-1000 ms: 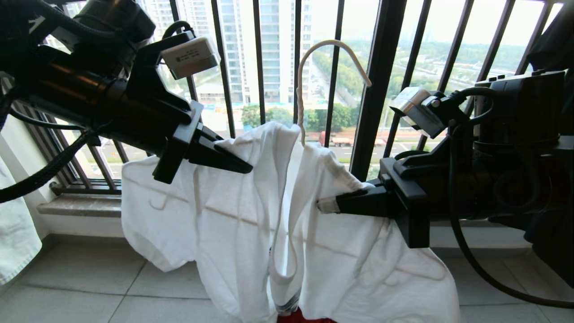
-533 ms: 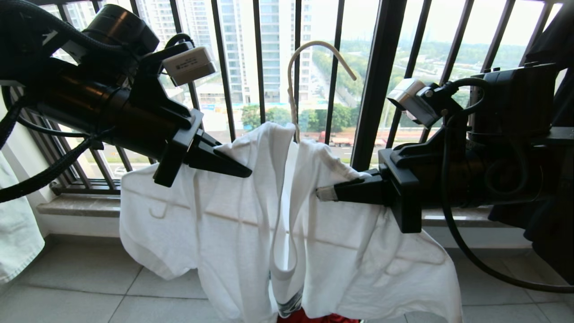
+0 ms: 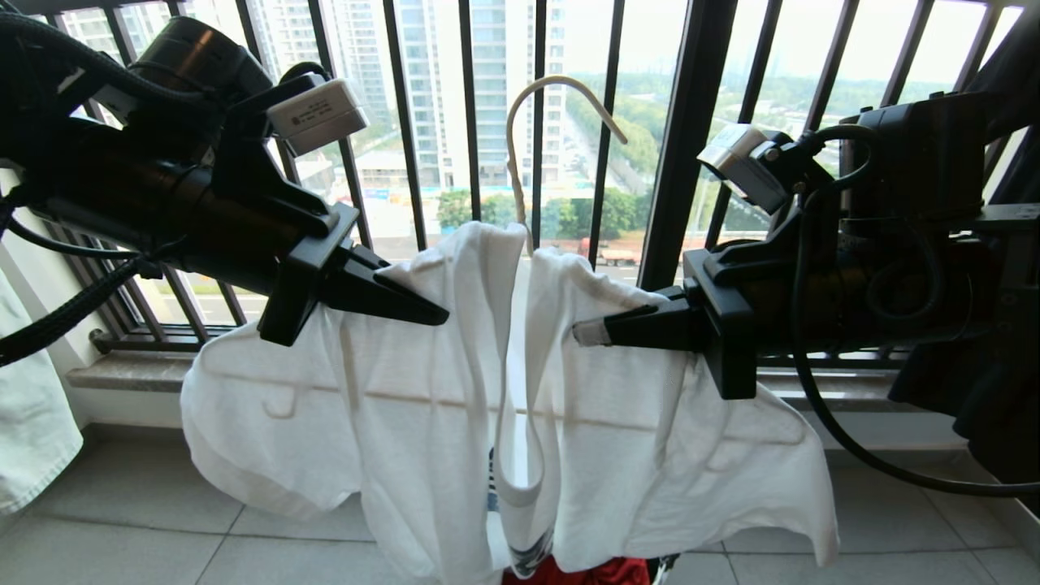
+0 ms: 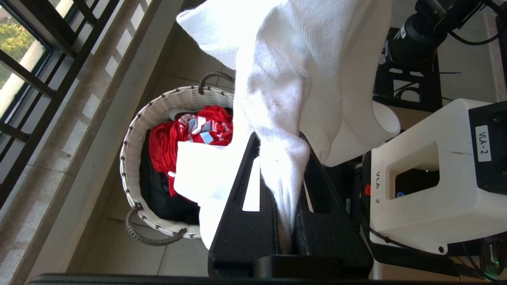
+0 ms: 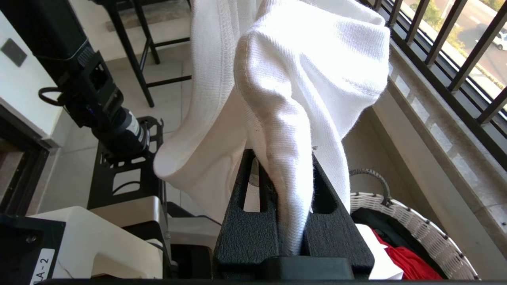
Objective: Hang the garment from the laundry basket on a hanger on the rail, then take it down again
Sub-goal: Hang the clothes rack on the clothesline
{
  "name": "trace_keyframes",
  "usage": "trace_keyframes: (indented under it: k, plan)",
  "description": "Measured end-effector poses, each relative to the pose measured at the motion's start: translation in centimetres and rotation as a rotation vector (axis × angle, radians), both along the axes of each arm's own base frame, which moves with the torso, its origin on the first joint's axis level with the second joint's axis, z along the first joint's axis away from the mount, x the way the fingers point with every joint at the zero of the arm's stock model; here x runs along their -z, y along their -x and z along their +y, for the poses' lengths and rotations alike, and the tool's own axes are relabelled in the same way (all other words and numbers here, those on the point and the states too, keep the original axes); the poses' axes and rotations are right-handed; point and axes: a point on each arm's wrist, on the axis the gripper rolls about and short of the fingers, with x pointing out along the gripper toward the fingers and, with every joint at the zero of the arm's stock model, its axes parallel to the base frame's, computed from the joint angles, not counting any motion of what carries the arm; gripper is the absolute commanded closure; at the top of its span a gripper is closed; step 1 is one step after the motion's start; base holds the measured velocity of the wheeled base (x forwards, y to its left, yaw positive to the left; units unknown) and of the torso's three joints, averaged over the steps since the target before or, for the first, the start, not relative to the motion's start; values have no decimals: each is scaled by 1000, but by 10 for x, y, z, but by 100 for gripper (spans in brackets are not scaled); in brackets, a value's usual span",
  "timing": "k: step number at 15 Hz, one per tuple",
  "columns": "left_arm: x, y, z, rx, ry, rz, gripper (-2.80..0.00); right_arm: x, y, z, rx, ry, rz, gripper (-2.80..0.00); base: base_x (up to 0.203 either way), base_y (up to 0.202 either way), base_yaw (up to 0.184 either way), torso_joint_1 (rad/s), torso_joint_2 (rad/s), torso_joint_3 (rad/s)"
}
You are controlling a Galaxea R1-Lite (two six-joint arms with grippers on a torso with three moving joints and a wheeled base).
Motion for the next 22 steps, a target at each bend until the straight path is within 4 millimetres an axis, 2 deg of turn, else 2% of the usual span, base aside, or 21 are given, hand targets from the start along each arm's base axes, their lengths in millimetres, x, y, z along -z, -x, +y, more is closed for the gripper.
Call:
trace_keyframes:
  k: [3, 12, 18, 22]
  plan:
    - [5, -4, 3, 6, 72, -24, 0, 0, 0, -1, 5, 1, 2, -280, 0, 0, 0, 0, 0, 0]
    - [9, 4, 17, -17, 92, -3, 0, -2, -3, -6, 54, 1, -5, -280, 0, 0, 0, 0, 0, 0]
    - [14, 13, 36, -23, 146, 46, 0, -23, -3, -12, 158, -54, -3, -280, 0, 0, 0, 0, 0, 0]
    - [18, 18, 55, -78, 172, 78, 0, -42, 8, -25, 234, -94, -12, -280, 0, 0, 0, 0, 0, 0]
